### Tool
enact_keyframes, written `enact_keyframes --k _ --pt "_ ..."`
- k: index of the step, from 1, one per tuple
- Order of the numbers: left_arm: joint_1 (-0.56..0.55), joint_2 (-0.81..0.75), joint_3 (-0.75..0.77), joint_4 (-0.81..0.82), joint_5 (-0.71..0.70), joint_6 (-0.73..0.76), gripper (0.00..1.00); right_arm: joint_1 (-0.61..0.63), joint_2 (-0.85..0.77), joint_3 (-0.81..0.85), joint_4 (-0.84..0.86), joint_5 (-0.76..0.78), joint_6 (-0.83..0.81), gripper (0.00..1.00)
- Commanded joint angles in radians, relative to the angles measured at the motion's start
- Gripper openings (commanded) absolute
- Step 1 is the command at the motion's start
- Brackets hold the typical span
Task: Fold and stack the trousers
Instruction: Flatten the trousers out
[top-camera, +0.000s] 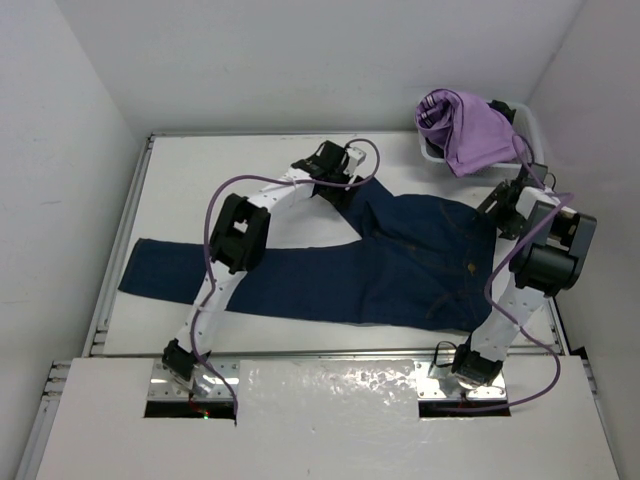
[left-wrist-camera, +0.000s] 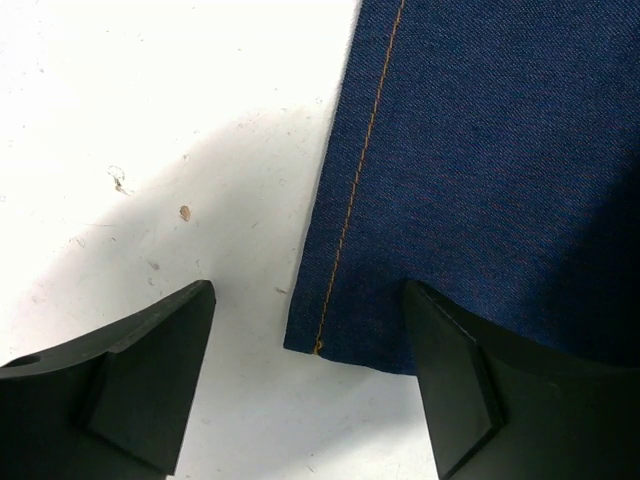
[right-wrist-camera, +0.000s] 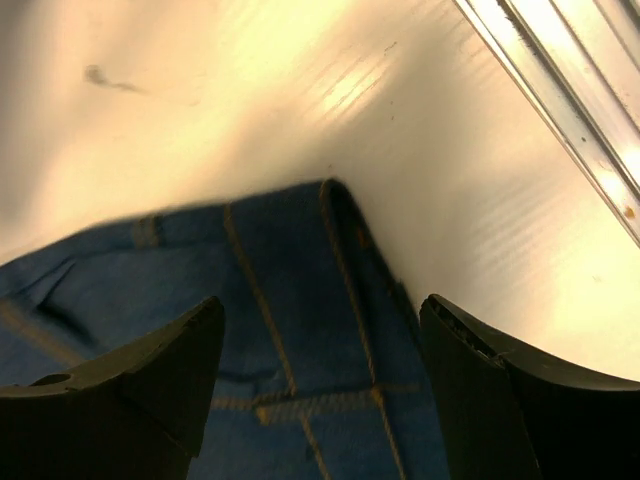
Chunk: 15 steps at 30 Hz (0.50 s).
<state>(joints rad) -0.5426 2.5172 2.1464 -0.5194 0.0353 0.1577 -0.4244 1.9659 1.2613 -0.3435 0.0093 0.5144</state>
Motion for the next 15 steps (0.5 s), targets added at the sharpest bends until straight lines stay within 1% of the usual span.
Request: enact_keyframes --k 1,2,4,5,6,7,8,9,10,11,12,13,14,15 --pt "0.004 0.018 -0.014 -0.086 -0.031 0.022 0.76 0.013 0.048 0.052 -0.026 0.041 -0.011 0.76" --pt "-0.003 0.02 -0.014 -0.087 0.03 0.008 0.76 0.019 0.053 0.046 -0.025 0.043 -0.01 0.75" --pt "-0.022 0.029 -0.022 -0.09 0.035 0.009 0.74 0.026 0.051 0.023 -0.011 0.052 -0.002 0.75" --pt "-0.04 0.034 -0.023 -0.094 0.038 0.019 0.7 0.027 0.047 0.015 -0.003 0.06 -0.001 0.74" --pt "-0.046 0.046 -0.025 -0.103 0.047 0.02 0.56 0.027 0.038 0.001 0.017 0.058 0.001 0.73" --pt "-0.056 0.051 -0.032 -0.116 0.075 0.016 0.48 0.032 0.033 -0.003 0.026 0.057 0.001 0.72" --pt "-0.056 0.057 -0.037 -0.12 0.093 0.011 0.37 0.033 0.034 -0.005 0.034 0.049 -0.001 0.69" --pt "-0.056 0.06 -0.043 -0.131 0.11 0.006 0.31 0.038 0.036 -0.003 0.046 0.043 0.001 0.66" --pt "-0.057 0.064 -0.043 -0.14 0.135 -0.001 0.19 0.039 0.042 0.0 0.047 0.037 -0.001 0.6" --pt "-0.056 0.068 -0.043 -0.143 0.141 -0.004 0.07 0.039 0.048 0.003 0.049 0.018 0.007 0.43" --pt "-0.053 0.066 -0.045 -0.149 0.164 -0.007 0.0 0.041 0.062 0.003 0.052 0.012 0.013 0.36" --pt "-0.037 0.063 -0.046 -0.149 0.181 -0.012 0.0 0.041 0.067 0.003 0.052 0.003 0.021 0.28" --pt "-0.025 0.043 -0.051 -0.148 0.198 -0.017 0.0 0.039 0.07 0.007 0.041 0.006 0.027 0.12" --pt "0.005 0.028 -0.056 -0.145 0.201 -0.018 0.0 0.038 0.068 0.007 0.032 0.009 0.026 0.05"
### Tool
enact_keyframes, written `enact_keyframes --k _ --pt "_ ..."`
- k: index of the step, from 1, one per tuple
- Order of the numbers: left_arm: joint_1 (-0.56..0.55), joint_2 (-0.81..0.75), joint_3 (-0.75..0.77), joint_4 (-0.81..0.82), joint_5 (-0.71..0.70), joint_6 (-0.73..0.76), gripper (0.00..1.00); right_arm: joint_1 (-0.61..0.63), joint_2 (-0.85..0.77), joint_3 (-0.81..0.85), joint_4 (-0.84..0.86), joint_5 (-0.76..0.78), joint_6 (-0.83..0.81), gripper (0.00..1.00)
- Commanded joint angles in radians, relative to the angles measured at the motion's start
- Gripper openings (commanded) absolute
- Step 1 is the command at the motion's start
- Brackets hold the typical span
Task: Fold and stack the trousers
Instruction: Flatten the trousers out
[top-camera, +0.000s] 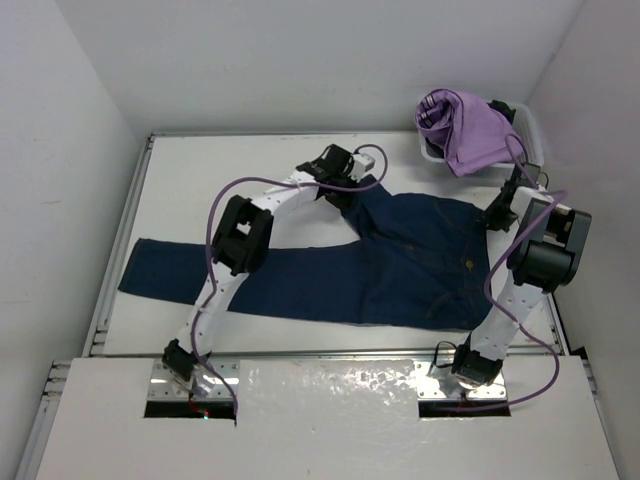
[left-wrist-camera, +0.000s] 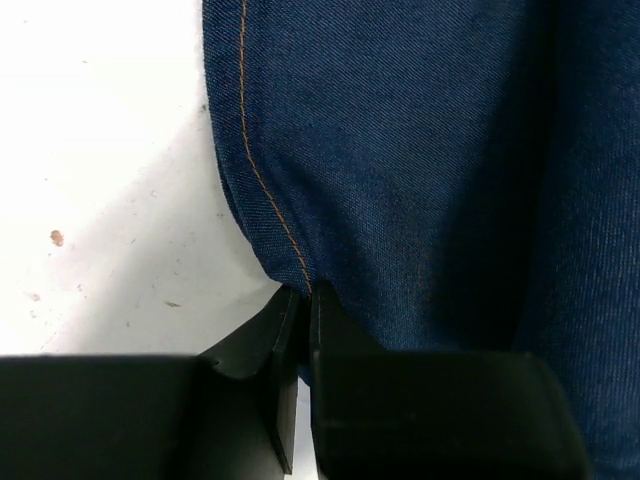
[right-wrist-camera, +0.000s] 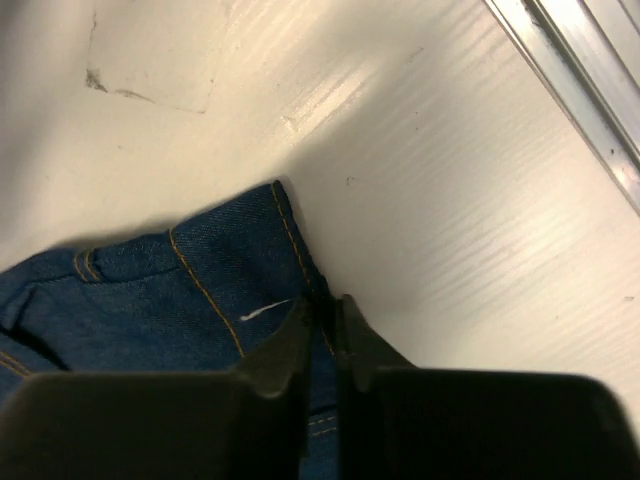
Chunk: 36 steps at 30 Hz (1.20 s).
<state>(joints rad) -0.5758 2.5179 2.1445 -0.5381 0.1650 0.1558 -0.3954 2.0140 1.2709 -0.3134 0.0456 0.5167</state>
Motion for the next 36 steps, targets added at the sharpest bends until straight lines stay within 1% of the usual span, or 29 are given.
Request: enact_keyframes --k 1,2,3,4,5,6,7,9,11,12,14,15,18,22,25,27,28,31,32,34,36 --pt "0.054 0.01 -0.058 -0.125 0.061 0.0 0.0 0.01 0.014 -0.002 -0.001 -0.021 0.02 0.0" --pt "0.076 -0.032 -0.063 -0.123 0.038 0.014 0.0 0.009 0.006 -0.007 -0.003 -0.013 0.013 0.0" --pt "0.129 -0.053 -0.078 -0.117 -0.007 0.036 0.0 0.004 -0.015 -0.019 0.006 -0.004 0.006 0.0" --pt "0.158 -0.097 -0.096 -0.114 -0.028 0.042 0.0 0.003 -0.024 -0.031 0.022 -0.001 -0.001 0.0" --pt "0.19 -0.097 -0.097 -0.114 -0.051 0.048 0.0 0.001 -0.032 -0.031 0.022 -0.001 -0.006 0.0" --pt "0.245 -0.141 -0.118 -0.114 -0.102 0.072 0.0 0.0 -0.04 -0.042 0.042 -0.012 -0.012 0.0" --pt "0.269 -0.169 -0.133 -0.114 -0.129 0.091 0.0 0.0 -0.049 -0.047 0.051 -0.019 -0.018 0.0" --pt "0.33 -0.25 -0.198 -0.096 -0.207 0.14 0.0 0.0 -0.051 -0.05 0.059 -0.035 -0.032 0.0" --pt "0.367 -0.331 -0.269 -0.068 -0.246 0.168 0.0 0.0 -0.052 -0.054 0.05 -0.029 -0.047 0.0" --pt "0.401 -0.352 -0.284 -0.062 -0.293 0.189 0.0 0.0 -0.054 -0.056 0.051 -0.026 -0.052 0.0" --pt "0.435 -0.404 -0.32 -0.042 -0.332 0.203 0.0 0.0 -0.052 -0.058 0.051 -0.036 -0.067 0.0" --pt "0.473 -0.416 -0.328 -0.036 -0.36 0.208 0.0 0.0 -0.052 -0.058 0.05 -0.041 -0.069 0.0" --pt "0.542 -0.452 -0.348 -0.008 -0.395 0.208 0.0 0.0 -0.047 -0.05 0.046 -0.041 -0.081 0.0" --pt "0.611 -0.464 -0.35 0.023 -0.395 0.225 0.0 0.001 -0.037 -0.024 0.057 -0.082 -0.11 0.0" --pt "0.637 -0.458 -0.328 0.044 -0.397 0.26 0.0 0.003 -0.028 0.001 0.047 -0.092 -0.132 0.0" --pt "0.662 -0.436 -0.264 0.037 -0.395 0.263 0.0 0.001 -0.034 0.01 0.037 -0.086 -0.144 0.0" --pt "0.672 -0.411 -0.18 0.002 -0.386 0.26 0.0 0.001 -0.037 0.015 0.034 -0.082 -0.159 0.0" --pt "0.714 -0.377 -0.027 -0.037 -0.38 0.254 0.0 0.001 -0.046 0.027 0.022 -0.066 -0.184 0.0" --pt "0.734 -0.38 -0.009 -0.033 -0.378 0.254 0.0 0.001 -0.049 0.027 0.022 -0.066 -0.187 0.0" --pt "0.754 -0.408 0.014 -0.011 -0.323 0.257 0.0 0.001 -0.061 0.022 0.031 -0.078 -0.198 0.0" --pt "0.757 -0.436 0.012 0.013 -0.234 0.258 0.0 0.001 -0.075 0.015 0.048 -0.104 -0.201 0.0"
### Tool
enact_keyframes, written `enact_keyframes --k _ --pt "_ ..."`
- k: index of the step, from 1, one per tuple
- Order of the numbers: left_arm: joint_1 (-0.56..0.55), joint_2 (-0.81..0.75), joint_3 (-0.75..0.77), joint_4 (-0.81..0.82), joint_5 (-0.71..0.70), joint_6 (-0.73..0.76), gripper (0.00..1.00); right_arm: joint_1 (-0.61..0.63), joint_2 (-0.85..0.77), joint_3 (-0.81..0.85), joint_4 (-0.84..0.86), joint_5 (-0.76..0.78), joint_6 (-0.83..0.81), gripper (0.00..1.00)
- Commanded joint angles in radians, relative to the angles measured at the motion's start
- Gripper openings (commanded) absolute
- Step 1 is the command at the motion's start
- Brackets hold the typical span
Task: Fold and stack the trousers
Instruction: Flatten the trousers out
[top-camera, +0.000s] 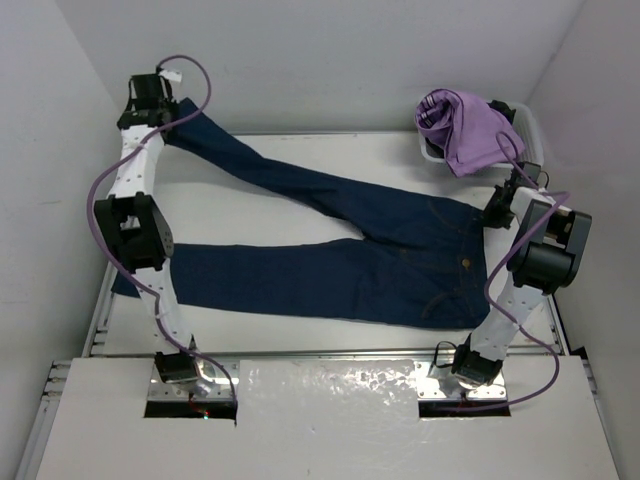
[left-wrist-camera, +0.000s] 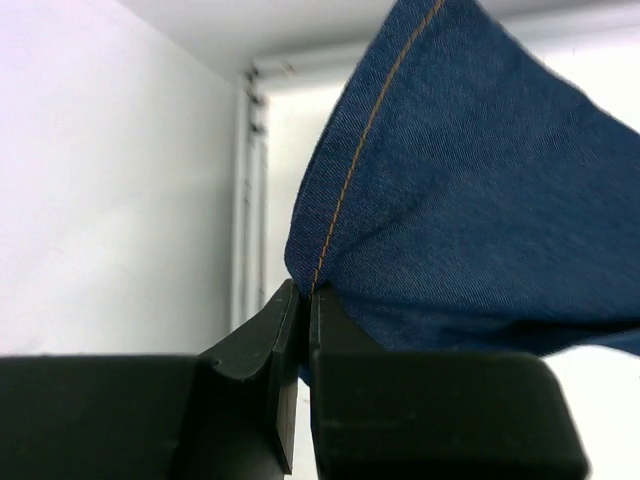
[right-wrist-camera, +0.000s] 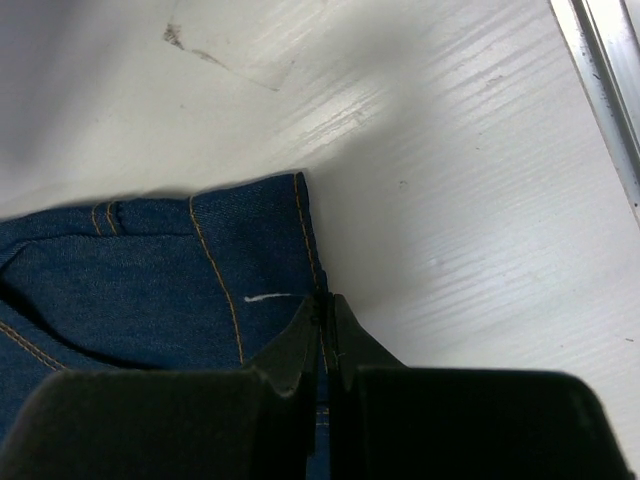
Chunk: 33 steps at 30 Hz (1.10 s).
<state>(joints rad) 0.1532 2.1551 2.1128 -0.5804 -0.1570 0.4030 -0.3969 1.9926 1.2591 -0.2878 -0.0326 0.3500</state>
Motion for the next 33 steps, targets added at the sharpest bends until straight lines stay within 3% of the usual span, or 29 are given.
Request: enact_keyframes --k 1,4,6,9,12,19,22,23,27,33 --pt "0.028 -0.104 0.026 0.094 0.121 0.013 0.0 0.003 -0.061 0.019 0.038 -0.03 -0.032 0.0" --pt "0.028 -0.126 0.045 0.134 0.33 -0.018 0.0 0.003 -0.078 0.01 0.056 -0.043 -0.036 0.0" --pt "0.032 -0.107 0.084 0.139 0.375 -0.038 0.0 0.003 -0.084 0.011 0.056 -0.041 -0.042 0.0" --pt "0.034 -0.097 0.112 0.137 0.346 -0.026 0.0 0.001 -0.095 0.014 0.056 -0.039 -0.049 0.0" --pt "0.052 -0.103 0.038 0.131 0.301 -0.029 0.0 0.001 -0.11 0.006 0.061 -0.033 -0.052 0.0" --pt "0.088 -0.143 -0.075 -0.033 0.214 -0.05 0.0 0.001 -0.112 0.013 0.068 -0.096 -0.069 0.0" --pt "0.092 -0.169 -0.226 -0.13 0.169 -0.036 0.0 0.003 -0.097 0.036 0.067 -0.167 -0.054 0.23" --pt "0.098 -0.17 -0.3 -0.15 0.165 -0.038 0.0 0.004 -0.092 0.043 0.067 -0.185 -0.037 0.42" --pt "0.15 -0.144 -0.402 -0.191 0.18 -0.066 0.0 0.015 -0.046 0.121 0.047 -0.182 -0.022 0.68" --pt "0.186 -0.117 -0.379 -0.162 0.198 -0.072 0.0 0.026 0.113 0.316 -0.129 -0.093 0.0 0.72"
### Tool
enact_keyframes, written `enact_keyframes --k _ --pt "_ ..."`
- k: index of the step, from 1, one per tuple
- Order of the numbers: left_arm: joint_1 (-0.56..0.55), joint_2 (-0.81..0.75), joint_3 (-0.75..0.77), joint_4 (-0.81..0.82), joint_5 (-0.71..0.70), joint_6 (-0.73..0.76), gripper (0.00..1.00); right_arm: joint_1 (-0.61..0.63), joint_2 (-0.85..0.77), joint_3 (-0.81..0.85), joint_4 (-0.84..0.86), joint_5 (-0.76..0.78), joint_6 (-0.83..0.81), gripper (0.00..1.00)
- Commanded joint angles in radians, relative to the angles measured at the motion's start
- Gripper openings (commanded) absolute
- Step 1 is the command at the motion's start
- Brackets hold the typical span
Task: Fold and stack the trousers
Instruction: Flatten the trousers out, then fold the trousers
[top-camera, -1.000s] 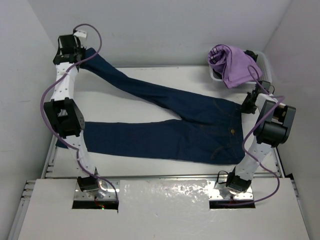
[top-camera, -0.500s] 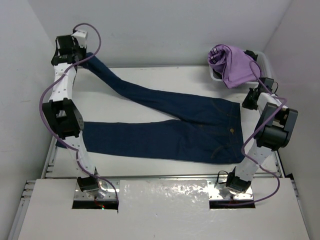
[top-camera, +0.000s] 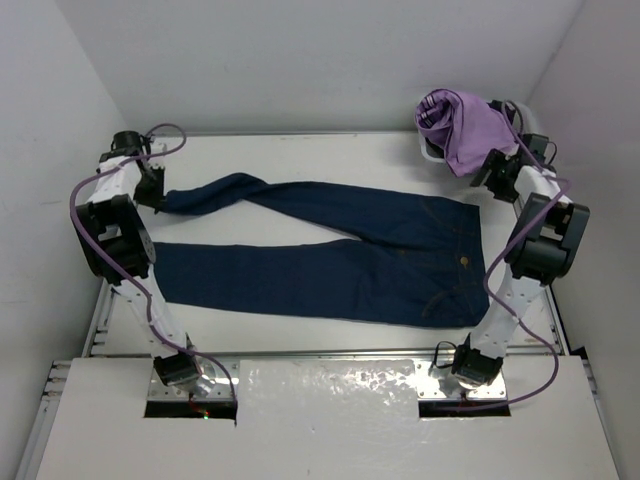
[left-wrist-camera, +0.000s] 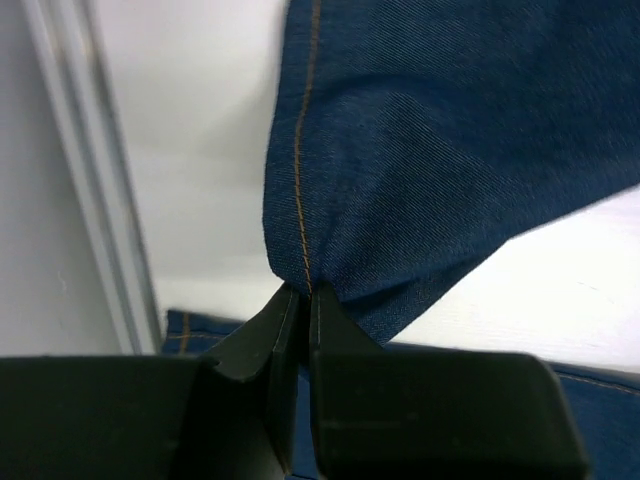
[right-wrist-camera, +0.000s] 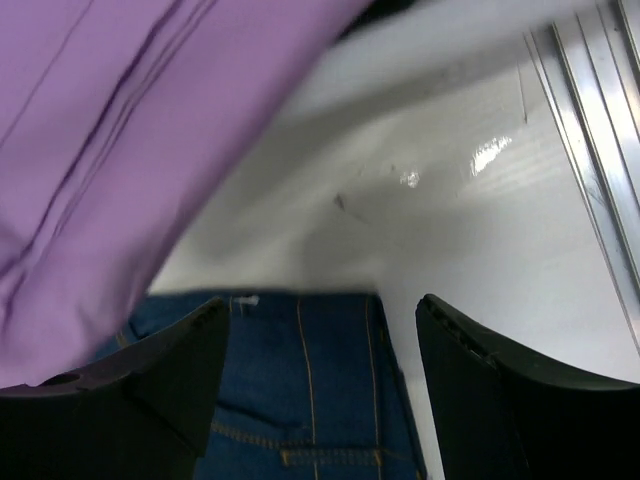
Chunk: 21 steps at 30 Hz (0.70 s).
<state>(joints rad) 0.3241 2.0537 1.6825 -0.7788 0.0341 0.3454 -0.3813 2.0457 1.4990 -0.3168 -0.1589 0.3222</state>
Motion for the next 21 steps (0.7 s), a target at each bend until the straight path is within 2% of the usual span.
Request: enact_keyframes --k 1,6,8,9,10,13,14,17,21 --pt "0.015 -0.01 0.062 0.035 0.019 -0.014 0.0 0.016 0.101 0.087 -0.119 0.026 0.034 0.72" --pt "0.032 0.013 0.123 0.009 0.03 -0.008 0.0 0.091 0.152 0.078 -0.143 0.084 0.02 0.73" --pt "0.044 0.02 0.141 0.001 0.03 -0.008 0.0 0.096 0.18 0.082 -0.156 0.108 0.058 0.66" --pt "0.047 0.02 0.144 0.001 0.026 -0.008 0.0 0.096 0.189 0.084 -0.163 0.113 0.076 0.57" --pt "0.049 0.02 0.151 0.001 0.024 -0.008 0.0 0.094 0.194 0.084 -0.169 0.134 0.095 0.37" --pt "0.049 0.019 0.163 0.003 0.024 0.0 0.0 0.091 0.173 0.043 -0.136 0.144 0.107 0.12" --pt "0.047 0.019 0.17 0.0 0.024 0.0 0.0 0.085 0.147 0.015 -0.105 0.147 0.112 0.0" --pt "0.05 0.034 0.238 -0.017 0.027 0.009 0.0 0.064 0.072 -0.034 -0.033 0.112 0.118 0.0" --pt "0.067 0.118 0.49 -0.118 0.033 0.02 0.0 0.023 -0.071 -0.12 0.091 0.019 0.091 0.0"
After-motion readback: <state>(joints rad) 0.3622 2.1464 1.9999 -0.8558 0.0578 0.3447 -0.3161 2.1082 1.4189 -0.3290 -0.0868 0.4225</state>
